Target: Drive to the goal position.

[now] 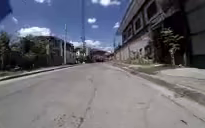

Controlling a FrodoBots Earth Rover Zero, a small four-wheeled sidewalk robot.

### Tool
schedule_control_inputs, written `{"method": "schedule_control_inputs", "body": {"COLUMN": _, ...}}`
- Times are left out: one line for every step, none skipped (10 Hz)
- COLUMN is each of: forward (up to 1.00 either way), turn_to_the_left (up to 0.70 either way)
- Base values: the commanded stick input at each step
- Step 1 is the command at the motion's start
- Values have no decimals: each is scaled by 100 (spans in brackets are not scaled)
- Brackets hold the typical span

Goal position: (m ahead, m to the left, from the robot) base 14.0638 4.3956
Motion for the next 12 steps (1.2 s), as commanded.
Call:
{"method": "schedule_control_inputs", "body": {"forward": 100, "turn_to_the_left": 0}}
{"method": "schedule_control_inputs", "body": {"forward": 100, "turn_to_the_left": 0}}
{"method": "schedule_control_inputs", "body": {"forward": 100, "turn_to_the_left": 0}}
{"method": "schedule_control_inputs", "body": {"forward": 100, "turn_to_the_left": 0}}
{"method": "schedule_control_inputs", "body": {"forward": 100, "turn_to_the_left": 0}}
{"method": "schedule_control_inputs", "body": {"forward": 100, "turn_to_the_left": 0}}
{"method": "schedule_control_inputs", "body": {"forward": 100, "turn_to_the_left": 0}}
{"method": "schedule_control_inputs", "body": {"forward": 100, "turn_to_the_left": 0}}
{"method": "schedule_control_inputs", "body": {"forward": 100, "turn_to_the_left": 0}}
{"method": "schedule_control_inputs", "body": {"forward": 100, "turn_to_the_left": 0}}
{"method": "schedule_control_inputs", "body": {"forward": 100, "turn_to_the_left": 0}}
{"method": "schedule_control_inputs", "body": {"forward": 100, "turn_to_the_left": 0}}
